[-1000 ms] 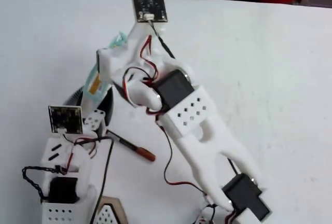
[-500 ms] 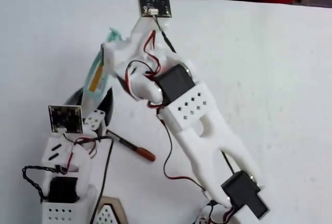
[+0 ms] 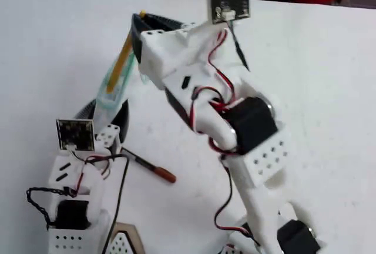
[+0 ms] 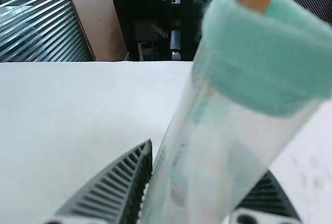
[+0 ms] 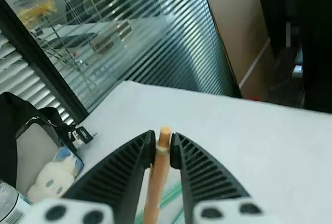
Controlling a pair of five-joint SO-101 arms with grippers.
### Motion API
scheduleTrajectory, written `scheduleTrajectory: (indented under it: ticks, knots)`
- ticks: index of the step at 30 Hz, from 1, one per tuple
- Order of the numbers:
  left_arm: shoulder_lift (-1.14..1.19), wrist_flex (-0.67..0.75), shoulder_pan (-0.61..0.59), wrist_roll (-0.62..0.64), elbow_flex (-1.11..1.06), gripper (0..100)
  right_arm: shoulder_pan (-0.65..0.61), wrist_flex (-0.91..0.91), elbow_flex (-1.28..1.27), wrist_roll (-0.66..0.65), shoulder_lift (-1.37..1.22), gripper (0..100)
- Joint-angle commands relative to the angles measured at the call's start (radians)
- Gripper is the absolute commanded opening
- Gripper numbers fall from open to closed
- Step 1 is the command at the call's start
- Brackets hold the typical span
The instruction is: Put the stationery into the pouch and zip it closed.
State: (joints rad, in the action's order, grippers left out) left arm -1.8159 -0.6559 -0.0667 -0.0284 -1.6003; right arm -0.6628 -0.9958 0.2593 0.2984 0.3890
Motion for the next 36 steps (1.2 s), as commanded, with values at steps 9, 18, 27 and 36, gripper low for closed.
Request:
scheduleTrajectory:
  ticks: [9, 18, 27, 36]
  knots:
    - [-0.002, 0.012, 0.008, -0.008, 0.009, 24, -0.027, 0.550, -0.499, -0.278, 0.206, 1.8]
    - [-0.002, 0.012, 0.008, -0.008, 0.014, 24, -0.136, 1.053, -1.040, -0.554, 0.374, 1.7]
    - [-0.002, 0.017, 0.008, -0.009, 0.009, 24, -0.137, 1.004, -1.057, -0.496, 0.337, 1.7]
    - [-0.002, 0.017, 0.008, -0.009, 0.008, 24, -0.139, 0.886, -1.023, -0.463, 0.335, 22.5]
